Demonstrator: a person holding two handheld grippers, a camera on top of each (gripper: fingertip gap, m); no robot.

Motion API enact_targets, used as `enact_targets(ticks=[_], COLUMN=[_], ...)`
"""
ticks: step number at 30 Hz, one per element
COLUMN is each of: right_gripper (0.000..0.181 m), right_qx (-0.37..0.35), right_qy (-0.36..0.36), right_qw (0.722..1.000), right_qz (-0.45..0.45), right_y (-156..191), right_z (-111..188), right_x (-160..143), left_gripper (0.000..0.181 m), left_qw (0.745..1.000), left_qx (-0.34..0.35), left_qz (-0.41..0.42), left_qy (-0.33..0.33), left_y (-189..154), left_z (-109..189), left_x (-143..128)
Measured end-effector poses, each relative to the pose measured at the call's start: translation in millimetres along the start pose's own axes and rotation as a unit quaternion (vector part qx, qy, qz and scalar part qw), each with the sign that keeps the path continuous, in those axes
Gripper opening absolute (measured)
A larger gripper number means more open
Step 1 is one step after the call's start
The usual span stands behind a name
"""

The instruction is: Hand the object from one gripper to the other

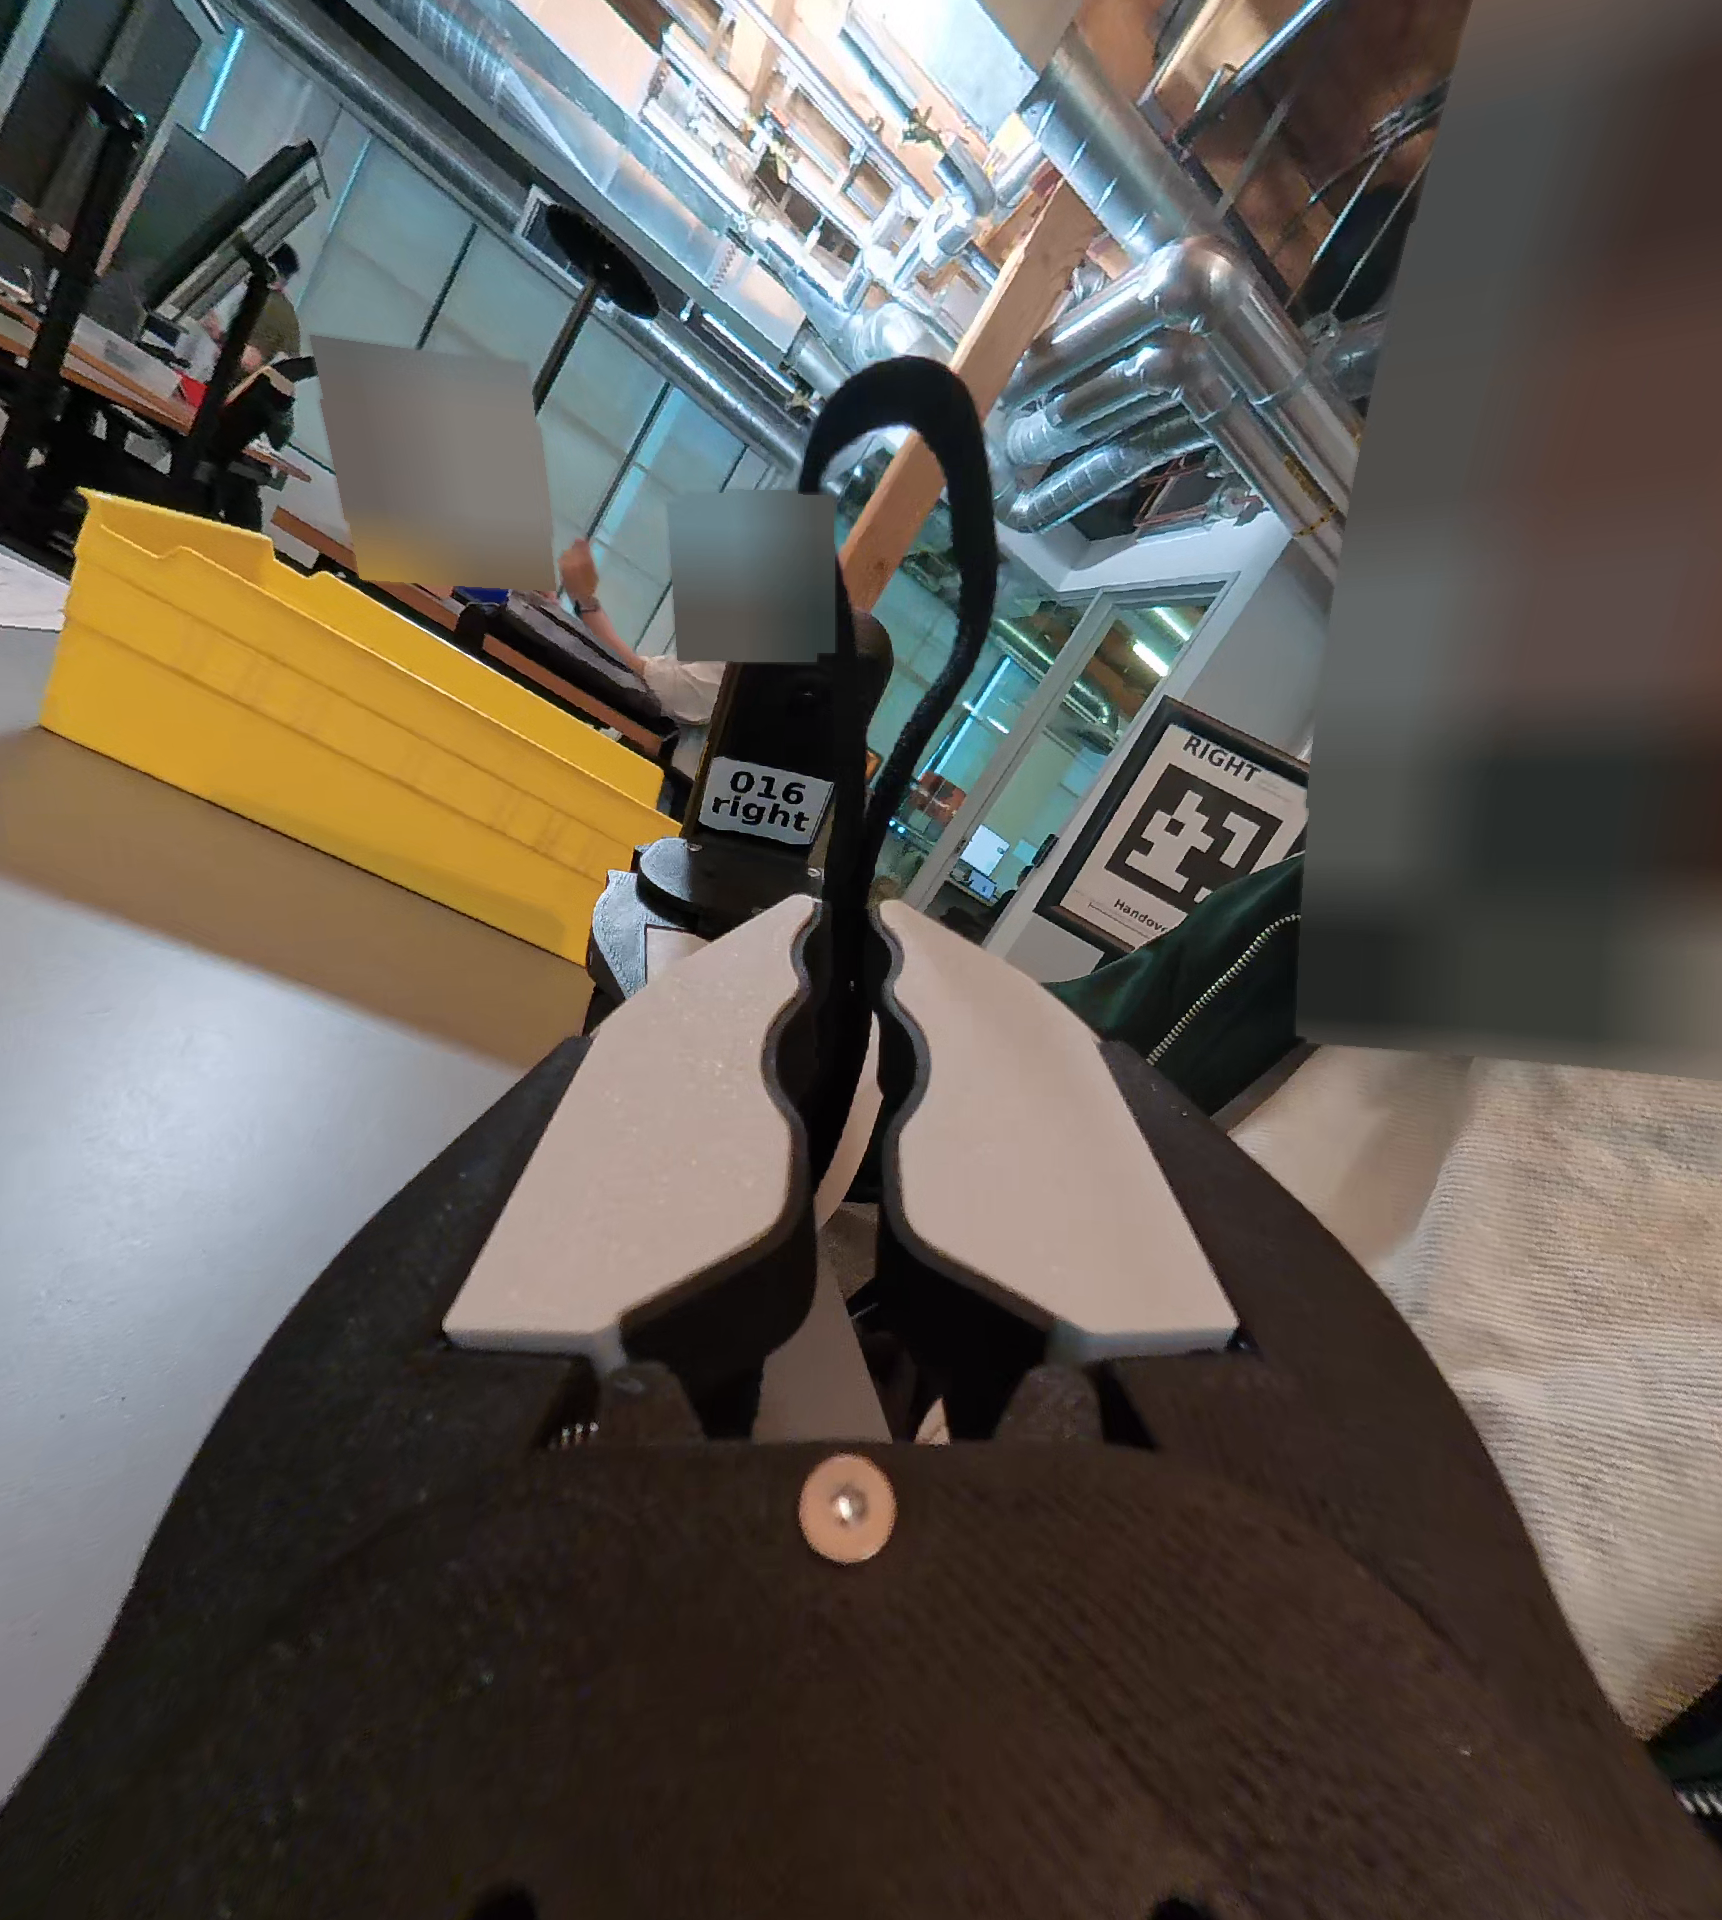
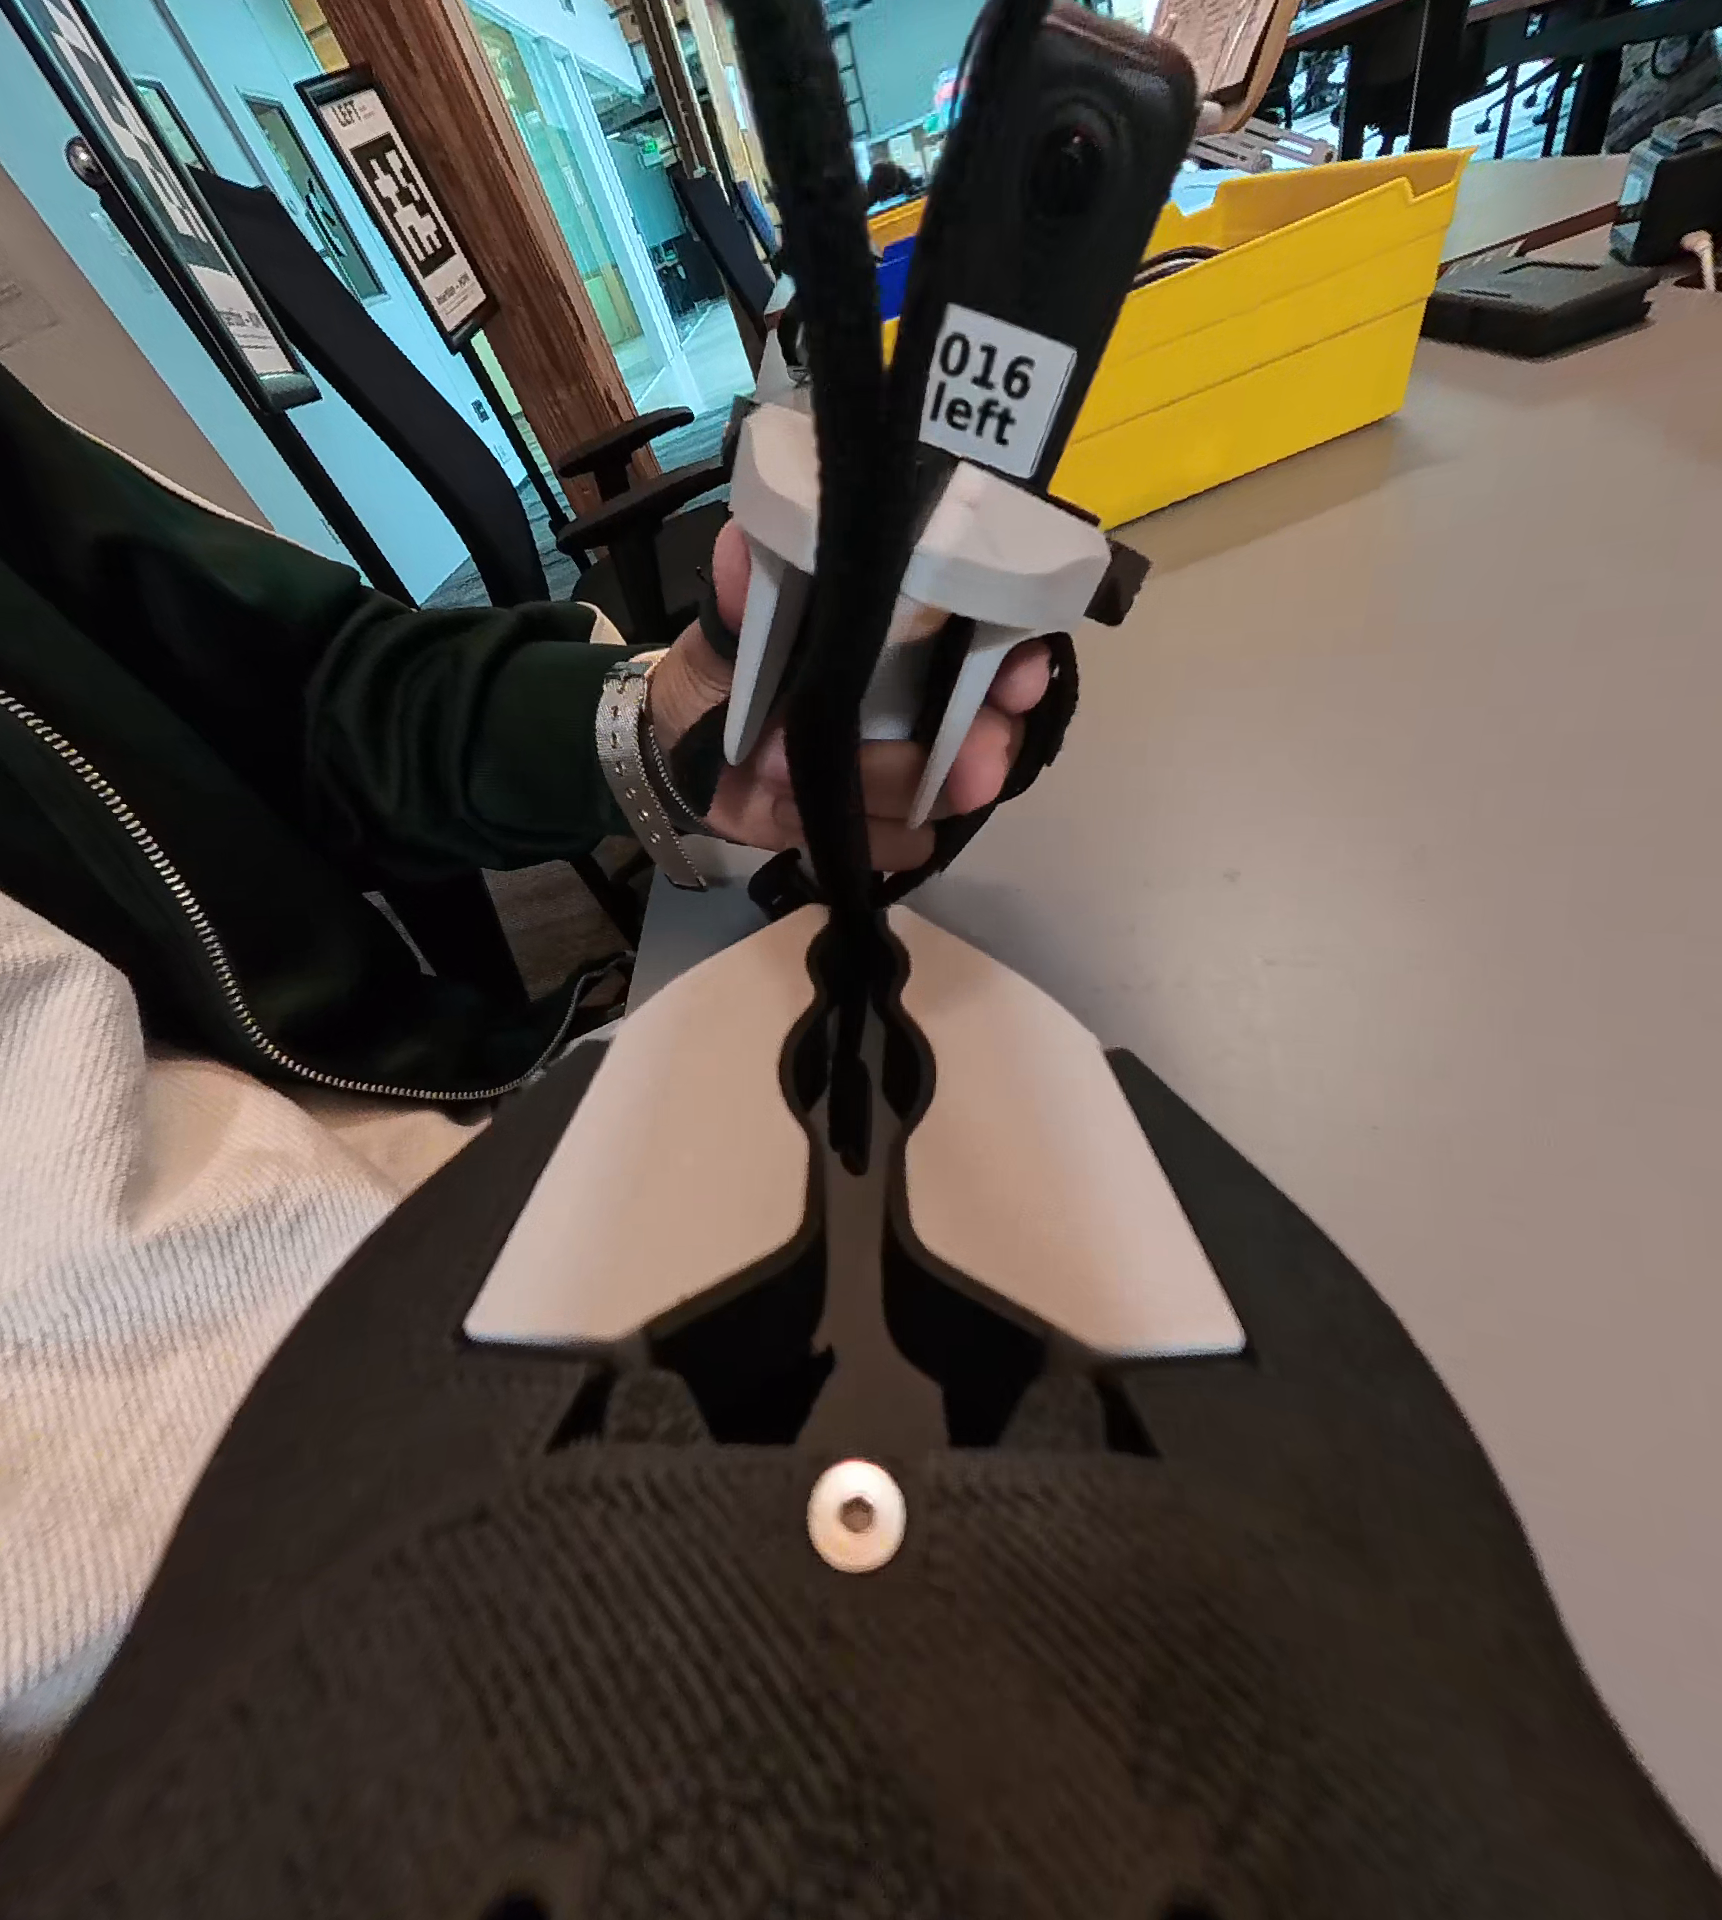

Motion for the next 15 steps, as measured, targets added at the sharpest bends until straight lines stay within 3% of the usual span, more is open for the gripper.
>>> enact_targets(ticks=[5, 9, 15], right_gripper=[0.008, 0.045, 0.075], right_qx=[-0.015, -0.062, -0.099], right_qy=[-0.009, -0.058, -0.152], right_qw=[1.000, 0.996, 0.982], right_qz=[0.009, 0.039, 0.048], right_y=[-4, -15, -21], right_z=[0, 4, 23], right_x=[2, 13, 38], left_gripper=[0.004, 0.004, 0.004], left_qw=[1.000, 0.998, 0.996], left_qx=[0.017, 0.038, 0.064], left_qz=[-0.026, -0.041, -0.058], left_qy=[0.006, -0.002, -0.012], left_y=[1, 3, 6], left_z=[1, 5, 9], left_x=[1, 6, 11])
Point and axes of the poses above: each gripper's, where its closed fingertips meet, z back along the fingers, x out of its top, y = z × x across the jaws, the point moved 2 cm from there along z, back along the fingers, and after that the axes turned 14 degrees about -z, right-handed, at the moved point
